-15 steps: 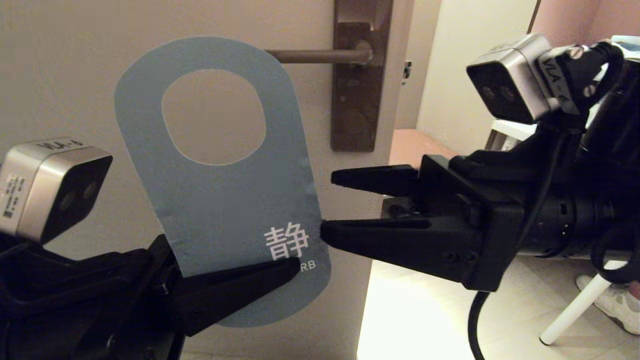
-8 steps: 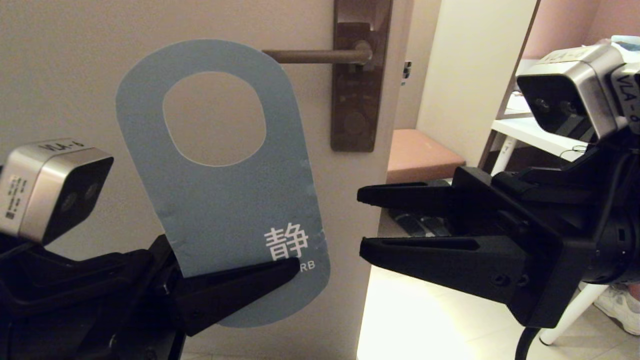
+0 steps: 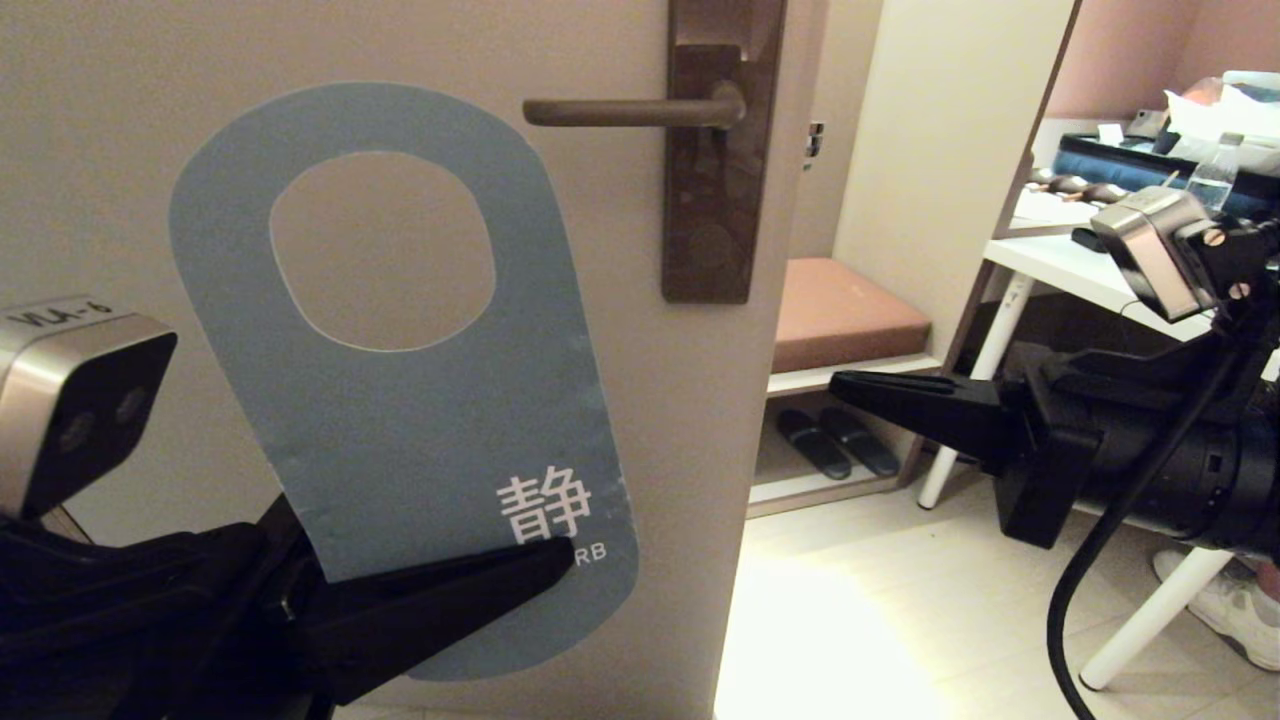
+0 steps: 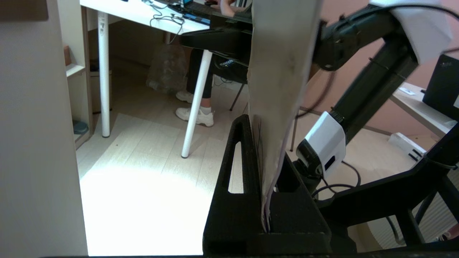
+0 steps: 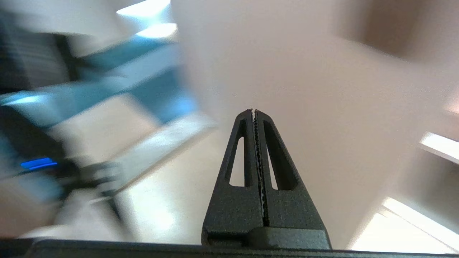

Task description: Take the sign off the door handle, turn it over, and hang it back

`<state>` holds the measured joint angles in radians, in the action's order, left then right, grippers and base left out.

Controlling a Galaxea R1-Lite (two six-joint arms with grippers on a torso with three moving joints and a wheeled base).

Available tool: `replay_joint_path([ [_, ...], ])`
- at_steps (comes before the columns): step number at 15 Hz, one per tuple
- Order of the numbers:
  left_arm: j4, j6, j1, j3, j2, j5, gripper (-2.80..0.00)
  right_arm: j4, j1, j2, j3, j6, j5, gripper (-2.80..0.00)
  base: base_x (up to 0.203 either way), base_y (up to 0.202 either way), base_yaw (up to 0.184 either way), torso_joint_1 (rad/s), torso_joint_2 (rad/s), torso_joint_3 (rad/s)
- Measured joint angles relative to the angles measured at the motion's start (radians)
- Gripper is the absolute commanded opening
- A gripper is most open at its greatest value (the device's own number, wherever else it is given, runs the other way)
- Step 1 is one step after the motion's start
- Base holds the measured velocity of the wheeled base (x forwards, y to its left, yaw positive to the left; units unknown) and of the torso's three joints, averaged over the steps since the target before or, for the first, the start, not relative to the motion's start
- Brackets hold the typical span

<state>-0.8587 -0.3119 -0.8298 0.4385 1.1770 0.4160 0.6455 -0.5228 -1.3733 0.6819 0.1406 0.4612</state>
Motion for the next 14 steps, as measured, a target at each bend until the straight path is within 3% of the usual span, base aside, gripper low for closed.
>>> replay_joint_path([
  [4,0.0,0.002,0.0,-0.005,-0.009,-0.001,-2.8,0.222,0.26,0.051,-0.286,-0.006,-0.064,-2.8,0.0,0.0,0.0,0.0,0.0,0.0],
  [6,0.0,0.004,0.0,-0.007,-0.012,-0.001,-2.8,0.339,0.358,0.088,-0.412,-0.005,-0.101,-2.8,0.0,0.0,0.0,0.0,0.0,0.0],
  [8,0.001,0.016,0.0,-0.01,-0.015,-0.001,-2.8,0.375,0.417,0.147,-0.525,-0.005,-0.111,-2.8,0.0,0.0,0.0,0.0,0.0,0.0],
  [11,0.0,0.027,-0.001,-0.024,-0.016,-0.001,-2.8,0.319,0.524,0.264,-0.657,-0.009,-0.139,-2.8,0.0,0.0,0.0,0.0,0.0,0.0],
  [14,0.0,0.052,-0.005,-0.051,-0.017,0.0,-2.8,0.1,0.579,0.429,-0.679,-0.018,-0.183,-2.8,0.0,0.0,0.0,0.0,0.0,0.0],
])
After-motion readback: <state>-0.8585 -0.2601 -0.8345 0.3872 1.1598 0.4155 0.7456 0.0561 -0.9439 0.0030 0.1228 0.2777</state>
